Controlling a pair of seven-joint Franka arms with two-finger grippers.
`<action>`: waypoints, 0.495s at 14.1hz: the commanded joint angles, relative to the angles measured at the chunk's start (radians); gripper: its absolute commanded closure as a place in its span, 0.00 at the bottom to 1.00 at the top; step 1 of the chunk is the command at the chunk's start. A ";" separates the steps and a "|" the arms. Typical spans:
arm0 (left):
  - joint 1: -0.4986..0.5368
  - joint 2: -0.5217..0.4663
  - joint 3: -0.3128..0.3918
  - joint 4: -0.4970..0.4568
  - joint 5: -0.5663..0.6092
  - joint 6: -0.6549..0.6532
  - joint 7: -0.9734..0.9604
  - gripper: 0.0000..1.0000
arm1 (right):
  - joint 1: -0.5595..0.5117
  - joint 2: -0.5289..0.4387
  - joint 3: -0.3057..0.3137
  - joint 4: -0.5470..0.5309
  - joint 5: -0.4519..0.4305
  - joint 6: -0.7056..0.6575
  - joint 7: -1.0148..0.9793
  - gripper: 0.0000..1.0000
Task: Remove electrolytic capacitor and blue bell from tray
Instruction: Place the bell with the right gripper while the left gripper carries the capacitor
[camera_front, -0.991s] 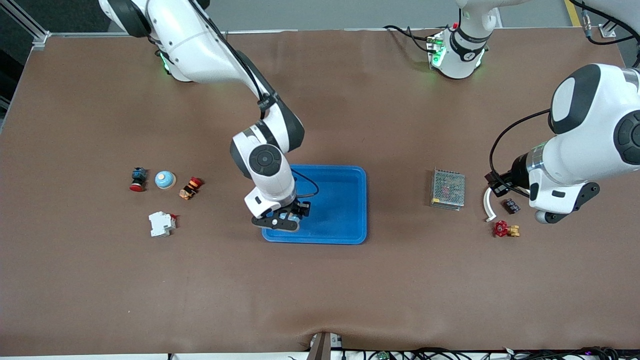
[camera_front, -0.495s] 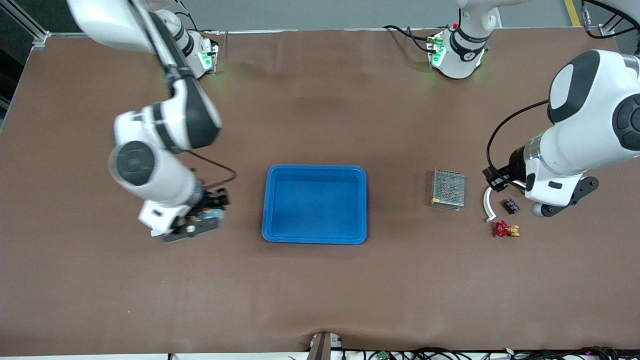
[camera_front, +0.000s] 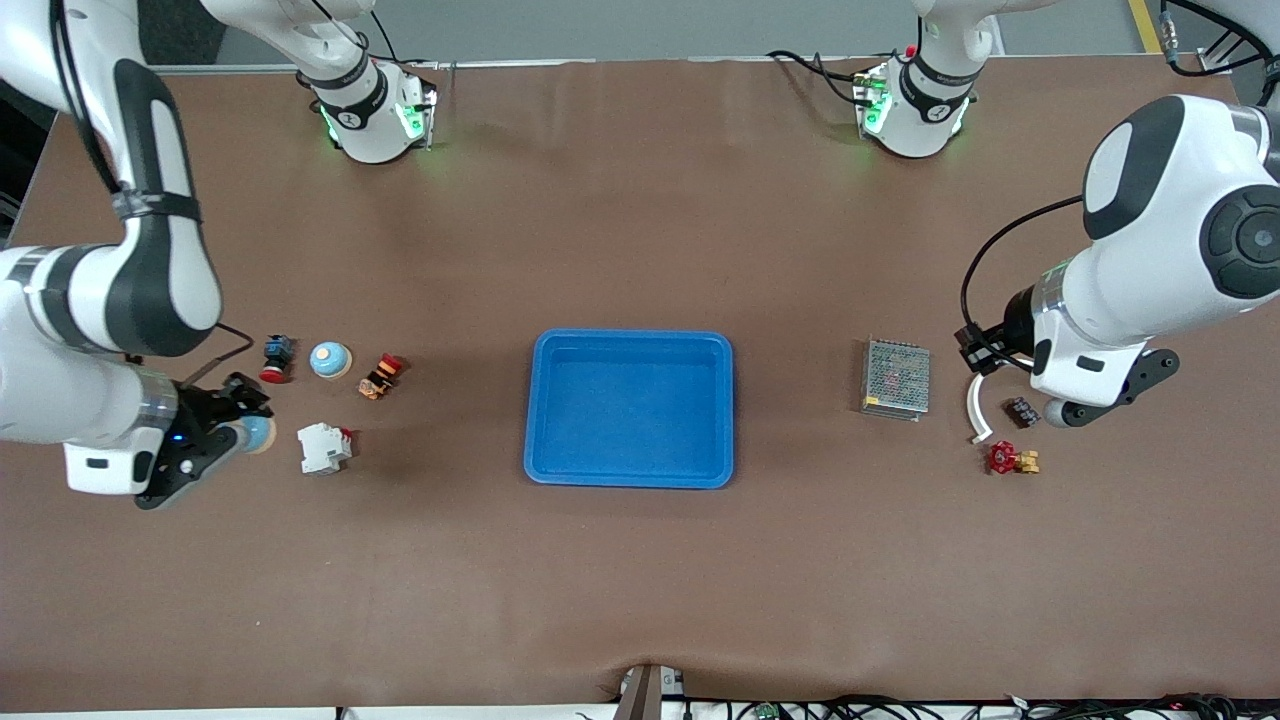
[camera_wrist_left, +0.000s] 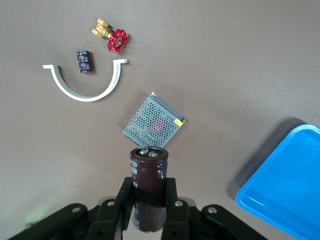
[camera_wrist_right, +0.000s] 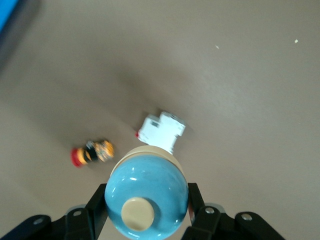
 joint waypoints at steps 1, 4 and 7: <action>0.013 -0.023 -0.003 -0.013 -0.023 -0.014 0.028 1.00 | -0.056 0.020 0.021 -0.023 0.002 0.059 -0.152 0.56; 0.018 -0.022 -0.002 -0.012 -0.022 -0.014 0.029 1.00 | -0.090 0.078 0.022 -0.044 0.002 0.148 -0.298 0.56; 0.017 -0.025 -0.002 -0.009 -0.018 -0.014 0.028 1.00 | -0.098 0.120 0.022 -0.099 0.002 0.270 -0.439 0.56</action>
